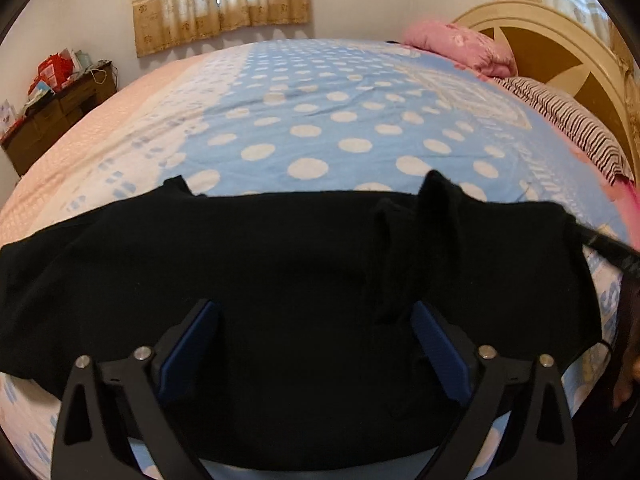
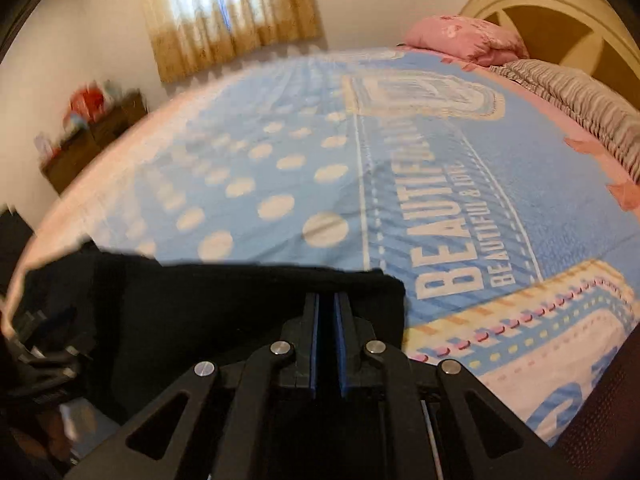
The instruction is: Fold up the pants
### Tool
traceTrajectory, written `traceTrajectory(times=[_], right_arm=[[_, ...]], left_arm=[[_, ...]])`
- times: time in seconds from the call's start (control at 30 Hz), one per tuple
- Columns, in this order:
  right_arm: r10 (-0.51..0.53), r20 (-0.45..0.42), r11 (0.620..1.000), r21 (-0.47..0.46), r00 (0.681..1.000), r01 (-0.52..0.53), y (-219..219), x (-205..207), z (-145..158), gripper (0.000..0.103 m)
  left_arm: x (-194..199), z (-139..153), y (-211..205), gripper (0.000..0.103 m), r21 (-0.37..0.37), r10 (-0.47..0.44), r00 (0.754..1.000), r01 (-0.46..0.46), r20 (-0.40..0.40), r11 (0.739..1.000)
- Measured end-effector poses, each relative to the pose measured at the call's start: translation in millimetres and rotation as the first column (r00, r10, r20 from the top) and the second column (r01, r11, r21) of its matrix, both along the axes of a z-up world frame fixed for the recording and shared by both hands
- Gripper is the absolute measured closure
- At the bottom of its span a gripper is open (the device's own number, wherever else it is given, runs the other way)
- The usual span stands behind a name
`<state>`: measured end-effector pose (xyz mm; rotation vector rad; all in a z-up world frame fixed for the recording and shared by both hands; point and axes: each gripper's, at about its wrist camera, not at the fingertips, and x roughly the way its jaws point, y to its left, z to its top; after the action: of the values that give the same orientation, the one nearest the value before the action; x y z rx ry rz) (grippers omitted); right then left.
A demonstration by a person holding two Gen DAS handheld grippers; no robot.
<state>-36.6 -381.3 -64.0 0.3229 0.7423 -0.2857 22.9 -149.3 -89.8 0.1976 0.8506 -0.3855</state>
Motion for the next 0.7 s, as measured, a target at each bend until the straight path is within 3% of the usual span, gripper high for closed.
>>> traceTrajectory(times=[0.1,0.17,0.3,0.4,0.57,0.63,0.7], right_arm=[[0.057,0.052,0.998,0.008,0.997,-0.058,16.9,2.3,4.7,0.095],[0.132,-0.036,0.991,0.033,0.991,-0.131,33.6,21.3,-13.3,0.095],[0.106,-0.069,0.984,-0.137,0.992,-0.115,60.4,33.4,-7.4,0.095],[0.169,0.026,0.984,-0.068,0.985,-0.166,76.1,34.3,6.3,0.095],[0.326,-0.088,0.945,0.015,0.941,-0.326,144.6,63.3,-17.3,0.094],[0.3,-0.11,0.946,-0.095,0.948,-0.31,168.8,65.9,-14.6,0.094],[0.317,-0.092,0.946,-0.032,0.944,-0.321,176.8,65.0,-5.9,0.094]], left_arm=[[1.5,0.1,2.2,0.0,-0.001,-0.002,1.0,0.002,-0.002,1.0],[3.3,2.1,4.4,0.0,0.004,0.004,1.0,-0.004,-0.014,1.0],[3.0,14.3,19.4,0.0,0.064,0.033,0.997,-0.037,0.064,0.997],[7.1,20.3,40.0,0.0,0.07,0.068,0.994,-0.075,0.088,0.995],[21.0,20.7,73.1,0.0,0.066,0.134,0.989,-0.139,0.068,0.988],[24.6,21.2,86.9,0.0,0.066,0.151,0.986,-0.155,0.064,0.986],[28.4,24.0,106.0,0.0,0.062,0.173,0.982,-0.178,0.072,0.982]])
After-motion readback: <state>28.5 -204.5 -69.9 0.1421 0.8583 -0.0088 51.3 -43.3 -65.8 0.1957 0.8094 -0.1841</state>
